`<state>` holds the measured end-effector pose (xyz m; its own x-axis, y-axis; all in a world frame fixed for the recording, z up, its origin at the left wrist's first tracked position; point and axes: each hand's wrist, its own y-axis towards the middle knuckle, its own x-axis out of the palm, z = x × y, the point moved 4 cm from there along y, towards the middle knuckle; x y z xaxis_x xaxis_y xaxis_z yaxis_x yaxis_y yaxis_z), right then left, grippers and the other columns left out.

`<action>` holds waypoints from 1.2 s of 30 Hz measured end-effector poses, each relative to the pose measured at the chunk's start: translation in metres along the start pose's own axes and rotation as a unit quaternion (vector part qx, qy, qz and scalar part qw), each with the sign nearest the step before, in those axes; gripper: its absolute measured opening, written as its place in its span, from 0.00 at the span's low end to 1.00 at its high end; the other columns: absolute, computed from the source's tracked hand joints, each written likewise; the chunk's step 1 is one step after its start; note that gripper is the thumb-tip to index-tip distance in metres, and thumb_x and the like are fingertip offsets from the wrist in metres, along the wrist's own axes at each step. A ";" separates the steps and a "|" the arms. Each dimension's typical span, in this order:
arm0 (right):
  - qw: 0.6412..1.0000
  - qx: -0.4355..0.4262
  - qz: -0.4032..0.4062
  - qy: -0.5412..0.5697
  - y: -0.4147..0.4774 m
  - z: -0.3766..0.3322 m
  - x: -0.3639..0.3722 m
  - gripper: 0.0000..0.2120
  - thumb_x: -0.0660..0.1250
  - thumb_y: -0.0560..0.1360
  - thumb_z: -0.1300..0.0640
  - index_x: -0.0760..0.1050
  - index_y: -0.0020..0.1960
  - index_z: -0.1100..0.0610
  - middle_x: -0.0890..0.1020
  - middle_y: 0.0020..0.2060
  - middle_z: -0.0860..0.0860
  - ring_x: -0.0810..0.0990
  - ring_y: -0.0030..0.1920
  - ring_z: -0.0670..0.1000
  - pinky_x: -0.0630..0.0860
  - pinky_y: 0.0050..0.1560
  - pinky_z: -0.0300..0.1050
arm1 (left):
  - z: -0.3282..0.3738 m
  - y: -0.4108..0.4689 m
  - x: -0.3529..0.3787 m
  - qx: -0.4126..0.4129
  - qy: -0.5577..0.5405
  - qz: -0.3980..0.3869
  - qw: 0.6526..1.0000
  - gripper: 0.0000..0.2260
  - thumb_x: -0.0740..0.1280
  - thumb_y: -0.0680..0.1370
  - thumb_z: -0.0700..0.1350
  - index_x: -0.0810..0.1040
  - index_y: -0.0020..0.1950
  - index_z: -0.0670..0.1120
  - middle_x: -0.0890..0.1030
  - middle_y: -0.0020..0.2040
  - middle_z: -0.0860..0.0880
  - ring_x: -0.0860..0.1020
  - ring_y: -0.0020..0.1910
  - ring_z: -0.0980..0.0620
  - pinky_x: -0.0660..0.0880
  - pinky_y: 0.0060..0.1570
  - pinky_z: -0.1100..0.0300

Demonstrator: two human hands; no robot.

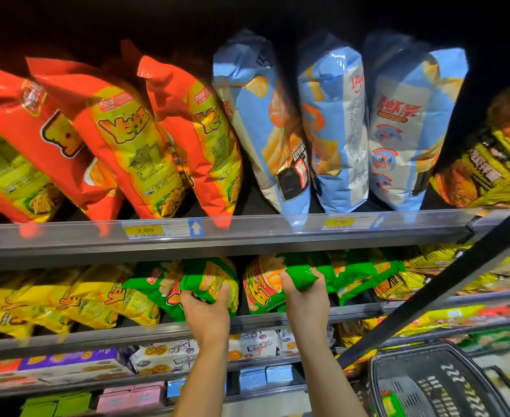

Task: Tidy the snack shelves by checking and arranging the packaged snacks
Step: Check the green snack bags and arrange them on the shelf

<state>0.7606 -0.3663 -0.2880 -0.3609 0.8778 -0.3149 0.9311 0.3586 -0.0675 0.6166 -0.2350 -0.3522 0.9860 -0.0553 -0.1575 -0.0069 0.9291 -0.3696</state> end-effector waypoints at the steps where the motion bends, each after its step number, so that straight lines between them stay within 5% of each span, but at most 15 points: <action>1: 1.000 -0.002 0.000 0.009 0.000 -0.001 -0.002 0.10 0.76 0.78 0.50 0.73 0.49 0.46 0.84 0.42 0.47 0.82 0.42 0.44 0.72 0.38 0.39 | -0.003 -0.002 0.000 -0.003 0.000 -0.003 1.000 0.36 0.79 0.76 0.48 0.63 0.76 0.40 0.75 0.60 0.44 0.76 0.60 0.40 0.75 0.62 0.43; 5: 0.999 -0.011 0.005 0.038 0.000 -0.003 -0.014 0.10 0.75 0.77 0.48 0.78 0.53 0.51 0.84 0.40 0.47 0.82 0.40 0.44 0.74 0.40 0.43 | -0.005 -0.006 -0.006 0.003 -0.007 -0.007 1.000 0.38 0.79 0.76 0.47 0.62 0.80 0.42 0.75 0.67 0.42 0.76 0.66 0.43 0.75 0.64 0.46; 9: 0.997 -0.008 0.003 0.070 -0.001 -0.004 -0.029 0.13 0.76 0.77 0.48 0.80 0.54 0.55 0.86 0.40 0.48 0.83 0.38 0.42 0.77 0.41 0.45 | -0.002 -0.009 -0.013 0.011 -0.019 -0.003 1.000 0.34 0.80 0.75 0.45 0.66 0.75 0.41 0.75 0.66 0.43 0.77 0.61 0.47 0.75 0.63 0.51; 13: 0.992 0.012 -0.001 0.125 -0.002 -0.005 -0.050 0.18 0.76 0.78 0.49 0.77 0.59 0.61 0.82 0.36 0.49 0.79 0.34 0.43 0.78 0.44 0.56 | 0.000 -0.016 -0.019 0.018 -0.023 0.007 1.000 0.30 0.79 0.76 0.46 0.67 0.72 0.41 0.72 0.67 0.41 0.76 0.61 0.42 0.74 0.59 0.52; 18: 0.981 0.023 -0.068 0.182 -0.009 -0.003 -0.088 0.11 0.75 0.78 0.51 0.80 0.56 0.56 0.87 0.47 0.51 0.84 0.48 0.50 0.79 0.50 0.53 | 0.016 -0.048 -0.020 0.052 0.049 -0.013 0.997 0.33 0.79 0.75 0.54 0.68 0.71 0.40 0.65 0.63 0.46 0.71 0.61 0.43 0.71 0.61 0.49; 21: 0.972 0.044 -0.124 0.192 -0.018 0.004 -0.111 0.13 0.72 0.81 0.50 0.80 0.60 0.56 0.89 0.50 0.50 0.87 0.52 0.50 0.80 0.51 0.48 | 0.030 -0.079 -0.018 0.089 0.088 -0.090 0.988 0.37 0.77 0.72 0.65 0.69 0.72 0.46 0.67 0.66 0.49 0.71 0.68 0.45 0.74 0.64 0.48; 24: 0.966 0.083 -0.156 0.187 -0.029 0.012 -0.132 0.24 0.72 0.78 0.40 0.79 0.67 0.53 0.88 0.55 0.51 0.87 0.56 0.54 0.79 0.63 0.59 | 0.050 -0.129 -0.011 0.098 0.101 -0.235 0.962 0.35 0.72 0.73 0.67 0.69 0.74 0.52 0.72 0.71 0.54 0.71 0.72 0.52 0.72 0.63 0.55; 28: 0.952 0.100 -0.200 0.210 -0.046 0.016 -0.152 0.17 0.69 0.80 0.42 0.81 0.62 0.52 0.89 0.53 0.52 0.88 0.54 0.56 0.80 0.64 0.62 | 0.057 -0.201 -0.003 0.029 0.050 -0.413 0.909 0.36 0.71 0.69 0.64 0.69 0.75 0.54 0.84 0.65 0.54 0.85 0.60 0.53 0.80 0.54 0.60; 31: 0.942 0.104 -0.218 0.232 -0.063 0.015 -0.161 0.23 0.69 0.76 0.38 0.79 0.65 0.50 0.89 0.53 0.52 0.89 0.53 0.56 0.82 0.61 0.61 | 0.043 -0.231 -0.002 0.029 0.054 -0.402 0.914 0.25 0.75 0.72 0.58 0.77 0.68 0.53 0.88 0.58 0.50 0.87 0.56 0.48 0.82 0.60 0.43; 33: 0.938 0.100 -0.230 0.238 -0.072 0.021 -0.166 0.33 0.70 0.70 0.31 0.78 0.68 0.49 0.88 0.55 0.51 0.89 0.54 0.55 0.83 0.61 0.62 | 0.035 -0.240 -0.005 0.031 0.037 -0.363 0.930 0.24 0.76 0.73 0.56 0.78 0.66 0.51 0.88 0.56 0.49 0.88 0.54 0.46 0.83 0.59 0.41; 36: 0.929 0.093 -0.260 0.247 -0.089 0.026 -0.172 0.35 0.70 0.69 0.29 0.77 0.69 0.47 0.88 0.58 0.51 0.87 0.58 0.55 0.81 0.63 0.63 | 0.030 -0.251 -0.014 0.040 0.032 -0.306 0.951 0.24 0.77 0.70 0.58 0.78 0.63 0.53 0.89 0.54 0.49 0.88 0.51 0.46 0.83 0.56 0.40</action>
<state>0.7408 -0.5575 -0.2520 -0.7020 0.6564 0.2761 0.6009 0.7541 -0.2650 0.6097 -0.4569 -0.2299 0.7888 -0.6147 0.0081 0.5804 0.7403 -0.3394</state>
